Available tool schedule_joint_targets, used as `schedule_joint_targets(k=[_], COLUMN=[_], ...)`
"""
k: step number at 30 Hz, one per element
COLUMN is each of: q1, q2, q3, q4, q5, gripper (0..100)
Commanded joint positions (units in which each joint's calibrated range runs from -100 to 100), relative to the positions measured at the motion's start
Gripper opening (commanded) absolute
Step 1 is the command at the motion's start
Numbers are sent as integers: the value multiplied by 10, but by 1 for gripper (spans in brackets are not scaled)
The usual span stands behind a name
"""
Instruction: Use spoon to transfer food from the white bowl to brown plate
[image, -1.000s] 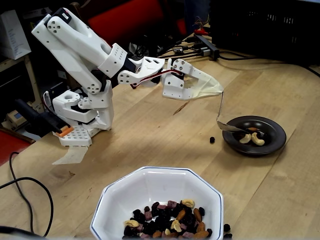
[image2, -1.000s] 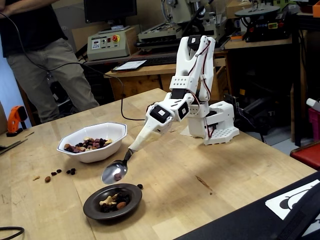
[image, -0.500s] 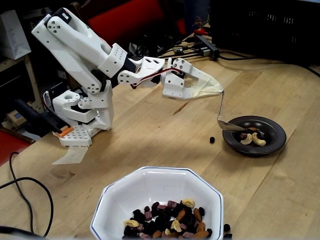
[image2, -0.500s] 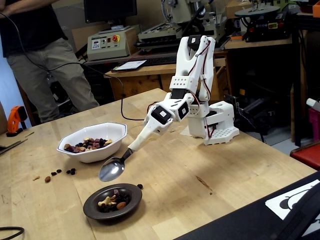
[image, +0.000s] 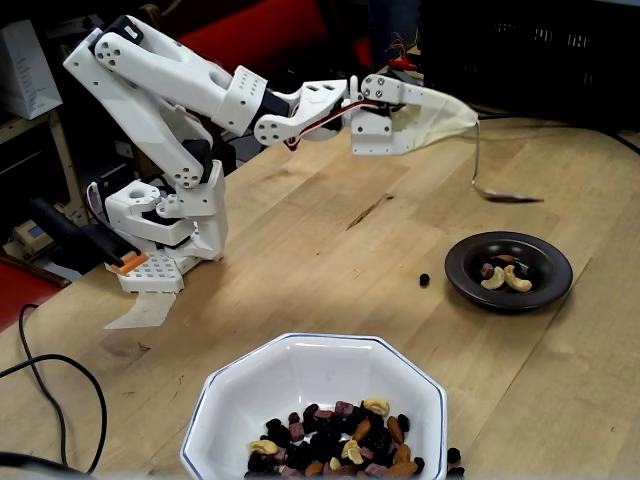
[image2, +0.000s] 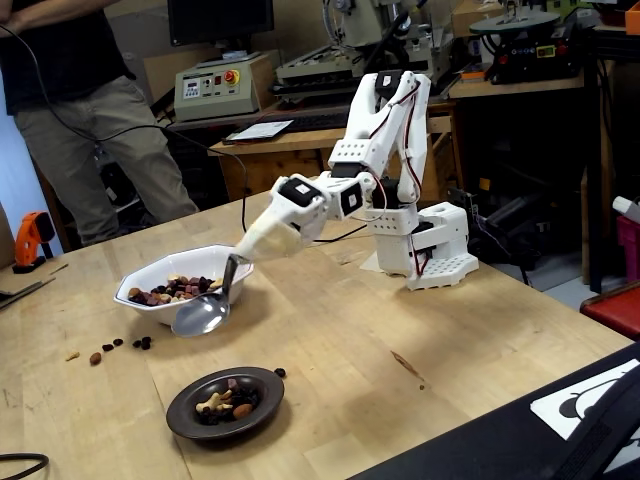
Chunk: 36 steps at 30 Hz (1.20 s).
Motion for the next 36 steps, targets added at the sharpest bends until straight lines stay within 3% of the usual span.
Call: schedule_joint_targets(k=[1,12,24,36], q1=[4,92,267,349], q2=[-5,0,-8,-12], q3=[-91,-252,-302,-342], q4=[-1,8,205,287], q5=[-29,-80,-134,-168], gripper=[4,4,4,4])
